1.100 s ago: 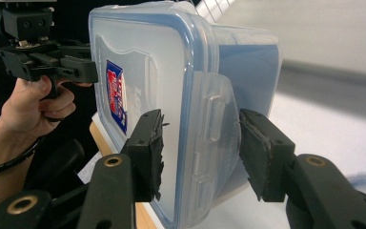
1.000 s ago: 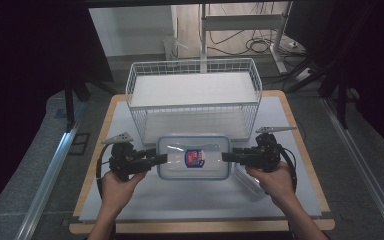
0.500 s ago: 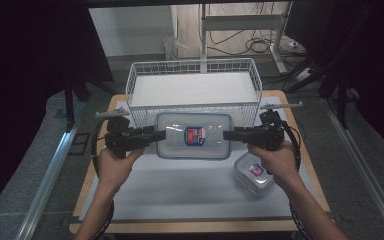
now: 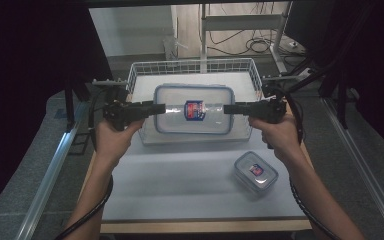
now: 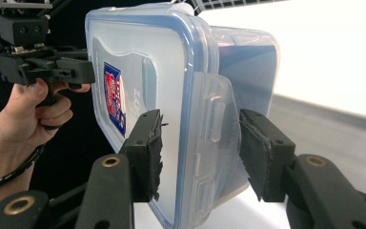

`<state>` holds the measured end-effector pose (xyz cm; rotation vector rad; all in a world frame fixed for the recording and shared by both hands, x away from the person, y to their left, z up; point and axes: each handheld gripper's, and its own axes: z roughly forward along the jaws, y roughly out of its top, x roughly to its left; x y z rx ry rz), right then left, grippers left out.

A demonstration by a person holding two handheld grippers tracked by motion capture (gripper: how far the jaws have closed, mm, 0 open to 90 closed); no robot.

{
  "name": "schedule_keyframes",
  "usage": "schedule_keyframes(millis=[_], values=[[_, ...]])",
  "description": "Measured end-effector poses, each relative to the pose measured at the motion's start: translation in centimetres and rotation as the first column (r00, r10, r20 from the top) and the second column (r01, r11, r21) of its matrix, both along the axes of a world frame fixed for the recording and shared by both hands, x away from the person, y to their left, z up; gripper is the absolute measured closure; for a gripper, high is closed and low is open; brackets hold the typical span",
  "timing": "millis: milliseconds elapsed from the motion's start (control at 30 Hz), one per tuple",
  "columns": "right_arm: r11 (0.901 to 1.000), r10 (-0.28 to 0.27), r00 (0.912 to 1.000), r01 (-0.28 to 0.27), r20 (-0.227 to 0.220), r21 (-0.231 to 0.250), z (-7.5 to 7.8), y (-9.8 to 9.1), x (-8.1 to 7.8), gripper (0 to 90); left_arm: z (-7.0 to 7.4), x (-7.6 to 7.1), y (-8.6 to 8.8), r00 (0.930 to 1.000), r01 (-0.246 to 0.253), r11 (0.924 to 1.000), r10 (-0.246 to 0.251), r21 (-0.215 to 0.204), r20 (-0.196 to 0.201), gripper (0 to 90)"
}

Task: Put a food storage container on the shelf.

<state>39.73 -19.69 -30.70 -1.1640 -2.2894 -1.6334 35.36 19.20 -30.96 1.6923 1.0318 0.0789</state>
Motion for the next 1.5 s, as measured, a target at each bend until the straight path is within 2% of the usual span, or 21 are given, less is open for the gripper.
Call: schedule_keyframes(millis=[100,200,300,333,700,800,1133,1500], values=[[1.0,-0.006,1.0,0.006,0.001,-0.002,0.4,0.0,0.5,51.3,0.4,0.6,-0.1,1.0,-0.004,1.0,0.004,-0.005,-0.004,50.9],[0.9996,-0.028,0.9996,0.028,0.008,0.003,1.3,0.0,1.7,50.9,1.0,1.9,-0.2,0.9999,-0.007,0.9999,0.007,-0.008,-0.01,50.9],[0.9992,-0.038,0.9993,0.038,0.004,0.012,1.6,0.0,2.4,50.9,1.2,2.5,-0.2,0.9998,-0.012,0.9999,0.012,-0.012,-0.014,50.9],[0.9987,-0.046,0.999,0.046,-0.004,0.022,1.7,0.0,3.0,50.9,1.3,3.1,-0.2,0.9997,-0.017,0.9997,0.017,-0.016,-0.019,50.9],[0.9958,-0.082,0.9962,0.083,-0.031,0.039,1.9,0.3,6.0,50.5,1.2,6.1,0.1,0.998,-0.037,0.9985,0.035,-0.04,-0.052,50.8],[0.9944,-0.094,0.9942,0.096,-0.052,0.043,1.7,0.4,7.0,50.3,1.0,7.1,0.1,0.9971,-0.045,0.9979,0.041,-0.047,-0.064,50.8],[0.9915,-0.116,0.9903,0.12,-0.077,0.05,1.3,0.8,9.0,49.8,0.5,8.7,0.3,0.9938,-0.065,0.9959,0.059,-0.063,-0.095,50.7],[0.9874,-0.14,0.9851,0.146,-0.101,0.061,1.1,1.3,10.2,49.4,0.2,9.7,0.7,0.9896,-0.084,0.9927,0.073,-0.087,-0.124,50.3]])
